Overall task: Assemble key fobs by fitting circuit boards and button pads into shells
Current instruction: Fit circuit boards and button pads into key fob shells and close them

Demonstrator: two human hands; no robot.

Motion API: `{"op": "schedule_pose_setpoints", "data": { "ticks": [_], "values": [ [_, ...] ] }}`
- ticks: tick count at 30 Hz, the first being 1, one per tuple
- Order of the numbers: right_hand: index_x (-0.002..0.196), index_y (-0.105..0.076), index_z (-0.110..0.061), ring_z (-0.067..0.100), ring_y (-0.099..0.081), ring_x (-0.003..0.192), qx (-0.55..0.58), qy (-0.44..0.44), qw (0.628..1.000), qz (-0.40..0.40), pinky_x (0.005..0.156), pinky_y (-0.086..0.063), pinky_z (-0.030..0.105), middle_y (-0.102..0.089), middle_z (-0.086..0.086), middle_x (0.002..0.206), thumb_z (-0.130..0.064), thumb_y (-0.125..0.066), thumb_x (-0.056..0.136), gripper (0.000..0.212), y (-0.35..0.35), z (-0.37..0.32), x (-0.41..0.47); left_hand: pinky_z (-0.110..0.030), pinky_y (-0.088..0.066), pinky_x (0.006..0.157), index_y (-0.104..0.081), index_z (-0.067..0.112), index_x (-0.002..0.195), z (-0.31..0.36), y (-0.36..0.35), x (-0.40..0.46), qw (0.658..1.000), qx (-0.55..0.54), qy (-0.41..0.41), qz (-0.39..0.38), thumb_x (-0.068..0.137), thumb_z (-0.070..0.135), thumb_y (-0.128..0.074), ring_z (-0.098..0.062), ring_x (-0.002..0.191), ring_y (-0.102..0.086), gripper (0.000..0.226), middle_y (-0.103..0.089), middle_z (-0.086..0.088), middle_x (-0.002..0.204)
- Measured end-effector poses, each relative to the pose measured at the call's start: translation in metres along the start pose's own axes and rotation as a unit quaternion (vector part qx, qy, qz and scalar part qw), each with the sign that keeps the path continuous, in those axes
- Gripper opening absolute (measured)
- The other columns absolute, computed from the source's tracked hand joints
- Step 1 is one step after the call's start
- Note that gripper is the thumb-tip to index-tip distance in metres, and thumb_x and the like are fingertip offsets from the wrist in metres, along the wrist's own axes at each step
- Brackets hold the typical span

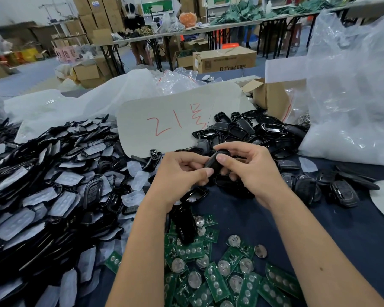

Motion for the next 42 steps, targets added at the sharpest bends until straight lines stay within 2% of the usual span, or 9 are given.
{"op": "schedule_pose_setpoints", "data": {
  "ticks": [4, 7, 9, 13, 19, 30, 35, 39, 42],
  "values": [
    [0.104, -0.081, -0.021, 0.015, -0.065, 0.064, 0.027, 0.003, 1.000, 0.005, 0.055, -0.049, 0.024, -0.076, 0.005, 0.084, -0.013, -0.080, 0.091, 0.015, 0.002, -0.001, 0.000, -0.020, -0.055, 0.064, -0.084, 0.016, 0.093, -0.002, -0.002, -0.001, 0.997, -0.073, 0.028, -0.008, 0.089, 0.002, -0.077, -0.016, 0.066, -0.067, 0.016, -0.071, -0.008, 0.075],
    [0.114, -0.077, -0.029, 0.017, -0.066, 0.071, 0.004, 0.010, 0.999, -0.041, 0.058, -0.051, 0.025, -0.075, 0.004, 0.090, -0.014, -0.085, 0.083, 0.035, -0.001, -0.007, -0.002, -0.019, -0.055, 0.060, -0.080, 0.005, 0.097, -0.007, 0.003, -0.001, 0.989, -0.130, 0.061, 0.027, 0.090, 0.003, -0.074, -0.015, 0.062, -0.067, 0.009, -0.073, -0.014, 0.080],
    [0.117, -0.077, -0.032, 0.018, -0.067, 0.074, -0.019, 0.014, 0.997, -0.068, 0.058, -0.052, 0.025, -0.073, 0.011, 0.096, -0.009, -0.087, 0.081, 0.044, -0.005, -0.008, -0.003, -0.019, -0.056, 0.059, -0.079, 0.003, 0.097, -0.009, 0.008, -0.002, 0.984, -0.158, 0.077, 0.042, 0.093, 0.005, -0.070, -0.015, 0.060, -0.068, 0.009, -0.075, -0.013, 0.081],
    [0.112, -0.078, -0.027, 0.020, -0.067, 0.067, -0.040, 0.016, 0.997, -0.066, 0.057, -0.053, 0.025, -0.071, 0.017, 0.097, -0.008, -0.089, 0.079, 0.040, -0.010, -0.008, -0.003, -0.019, -0.057, 0.056, -0.078, 0.003, 0.098, -0.010, 0.012, -0.004, 0.973, -0.203, 0.099, 0.039, 0.094, 0.010, -0.069, -0.018, 0.060, -0.071, 0.012, -0.075, -0.017, 0.084],
    [0.111, -0.078, -0.023, 0.028, -0.075, 0.072, -0.019, 0.007, 0.998, -0.067, 0.056, -0.056, 0.026, -0.075, 0.008, 0.088, -0.004, -0.086, 0.081, 0.037, -0.011, -0.007, -0.004, -0.020, -0.059, 0.059, -0.080, 0.003, 0.095, -0.010, 0.011, -0.006, 0.961, -0.252, 0.113, 0.030, 0.078, 0.024, -0.076, -0.020, 0.063, -0.072, 0.028, -0.076, -0.019, 0.091],
    [0.113, -0.077, -0.018, 0.030, -0.075, 0.072, -0.004, -0.001, 0.998, -0.066, 0.055, -0.057, 0.028, -0.075, 0.010, 0.087, 0.003, -0.083, 0.082, 0.038, -0.011, -0.005, -0.004, -0.021, -0.060, 0.064, -0.081, 0.004, 0.096, -0.010, 0.013, -0.007, 0.964, -0.238, 0.119, 0.031, 0.080, 0.024, -0.075, -0.021, 0.071, -0.073, 0.026, -0.077, -0.019, 0.096],
    [0.111, -0.077, -0.018, 0.032, -0.075, 0.073, -0.004, 0.005, 0.998, -0.060, 0.056, -0.057, 0.028, -0.075, 0.010, 0.087, 0.007, -0.081, 0.081, 0.039, -0.011, -0.004, -0.003, -0.022, -0.061, 0.071, -0.078, 0.001, 0.104, -0.012, 0.012, -0.006, 0.964, -0.237, 0.118, 0.035, 0.095, 0.013, -0.067, -0.023, 0.084, -0.075, 0.019, -0.077, -0.020, 0.103],
    [0.110, -0.077, -0.018, 0.033, -0.075, 0.073, 0.001, 0.005, 0.998, -0.057, 0.055, -0.057, 0.028, -0.074, 0.010, 0.084, 0.009, -0.080, 0.081, 0.039, -0.011, -0.003, -0.003, -0.025, -0.062, 0.077, -0.077, 0.001, 0.109, -0.009, 0.012, -0.006, 0.967, -0.229, 0.110, 0.019, 0.082, 0.023, -0.074, -0.026, 0.091, -0.075, 0.035, -0.076, -0.022, 0.109],
    [0.109, -0.077, -0.016, 0.030, -0.075, 0.072, 0.008, 0.001, 0.999, -0.054, 0.055, -0.057, 0.027, -0.074, 0.010, 0.082, 0.012, -0.079, 0.081, 0.039, -0.012, -0.002, -0.003, -0.029, -0.063, 0.082, -0.076, -0.001, 0.110, -0.010, 0.012, -0.005, 0.969, -0.223, 0.102, 0.025, 0.079, 0.019, -0.076, -0.026, 0.089, -0.075, 0.037, -0.076, -0.023, 0.108]
  ]
}}
Point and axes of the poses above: each hand's wrist, its own x-axis towards the middle knuckle, its own y-axis out of the back of the hand, z = x × y, the point moved 6 cm from there along x, towards the middle knuckle
